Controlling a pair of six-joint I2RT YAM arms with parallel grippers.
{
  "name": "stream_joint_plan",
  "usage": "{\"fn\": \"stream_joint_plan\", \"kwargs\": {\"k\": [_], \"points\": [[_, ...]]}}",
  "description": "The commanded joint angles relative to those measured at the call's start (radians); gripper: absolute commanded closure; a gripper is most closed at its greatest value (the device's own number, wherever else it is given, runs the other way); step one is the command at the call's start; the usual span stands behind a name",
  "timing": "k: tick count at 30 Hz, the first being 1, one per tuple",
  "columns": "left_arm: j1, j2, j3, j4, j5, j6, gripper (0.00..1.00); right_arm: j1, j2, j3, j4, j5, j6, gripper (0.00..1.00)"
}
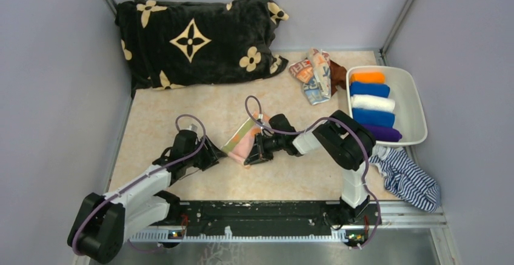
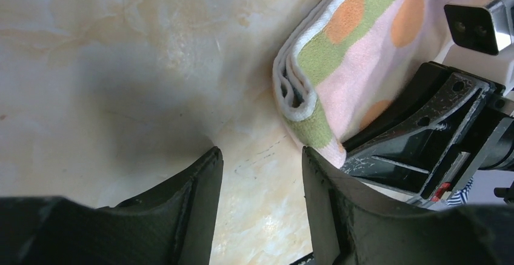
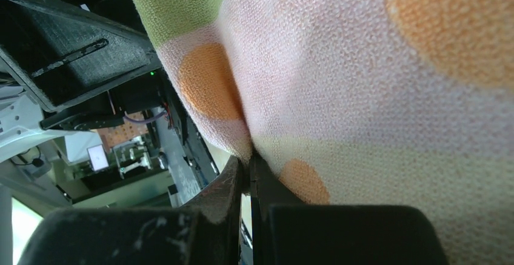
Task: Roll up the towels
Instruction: Roll the towel at the center of the board.
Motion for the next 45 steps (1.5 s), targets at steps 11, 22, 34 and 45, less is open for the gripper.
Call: {"fn": "stream_joint_plan", "kwargs": {"k": [11,22,34,45], "points": [[0.006,0.152,0.057,0.149,-0.008,0.027,0.46,-0.017,0.004,0.008,0.041,-0.025,-0.014,0.9],[0.007,0.293,0.085,0.145,-0.02,0.039,0.51,0.014,-0.174,0.08,-0.271,0.137,-0.239,0.62],[0.006,0.379,0.099,0.142,-0.003,0.041,0.57,0.209,-0.277,0.231,-0.589,0.664,-0.48,0.56],[0.006,0.37,0.105,0.119,-0.009,0.041,0.56,0.218,-0.184,0.248,-0.598,0.675,-0.499,0.76]]}}
